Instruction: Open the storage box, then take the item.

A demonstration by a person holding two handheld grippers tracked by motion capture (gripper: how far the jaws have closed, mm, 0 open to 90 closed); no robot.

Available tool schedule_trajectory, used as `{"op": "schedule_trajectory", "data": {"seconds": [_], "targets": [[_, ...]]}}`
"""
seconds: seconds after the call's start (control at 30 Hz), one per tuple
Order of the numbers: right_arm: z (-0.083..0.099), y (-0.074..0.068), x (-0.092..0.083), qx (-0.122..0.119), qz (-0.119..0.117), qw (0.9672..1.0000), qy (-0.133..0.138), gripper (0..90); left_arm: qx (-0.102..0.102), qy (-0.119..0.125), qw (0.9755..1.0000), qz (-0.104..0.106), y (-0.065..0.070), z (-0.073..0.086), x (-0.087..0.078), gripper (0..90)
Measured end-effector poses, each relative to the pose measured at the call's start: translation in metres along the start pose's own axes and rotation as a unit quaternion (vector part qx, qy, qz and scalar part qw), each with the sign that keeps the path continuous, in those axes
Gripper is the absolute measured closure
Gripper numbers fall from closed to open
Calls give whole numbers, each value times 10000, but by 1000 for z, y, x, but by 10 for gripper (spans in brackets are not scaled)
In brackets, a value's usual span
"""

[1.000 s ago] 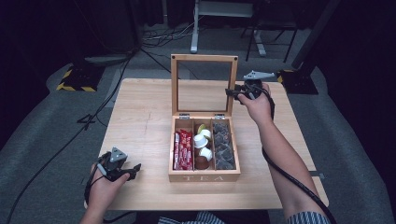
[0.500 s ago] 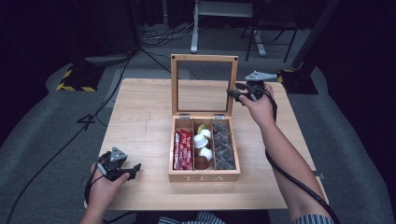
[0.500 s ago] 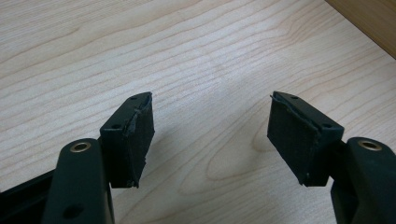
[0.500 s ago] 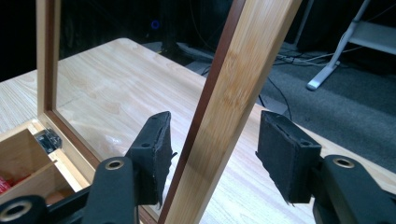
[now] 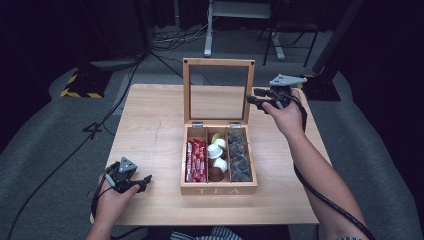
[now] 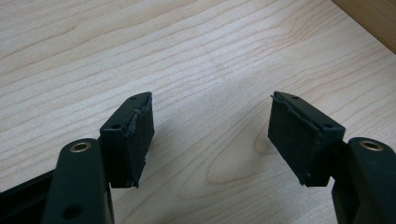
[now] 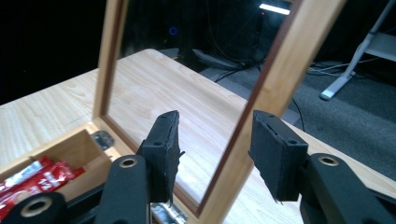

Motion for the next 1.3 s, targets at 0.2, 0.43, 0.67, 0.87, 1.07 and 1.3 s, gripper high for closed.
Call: {"op": "schedule_trajectory", "data": {"seconds": [0.2,0.43,0.67,0.87,1.07,1.3], "targets": [[-7,-15,-9,-60,-163,9998,68,531,21,-32,10000,4,1,0,0,317],[-9,-38,-13,-79,-529,9985,135,539,4,-39,10000,-8,1,1,2,318],[-8,-67,-10,50,-1034,9945,148,530,12,-43,10000,-4,0,2,2,314],[-7,-88,-3,-20,-1254,9920,123,513,30,3,10000,0,-2,2,4,289],[-8,-104,5,-145,-1418,9897,98,506,45,153,9999,53,-4,4,6,246],[-9,-122,18,-274,-1700,9851,6,487,27,227,9997,19,-4,5,7,232]]}}
Point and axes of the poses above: each handheld gripper's, and its own axes: x roughly forward along the jaws, z roughly out of its underside, y roughly to its right, the point moved 3 cm from there along x, roughly forward along the jaws, and after that the axes turned 10 degrees about -x, right-handed, at the moved point
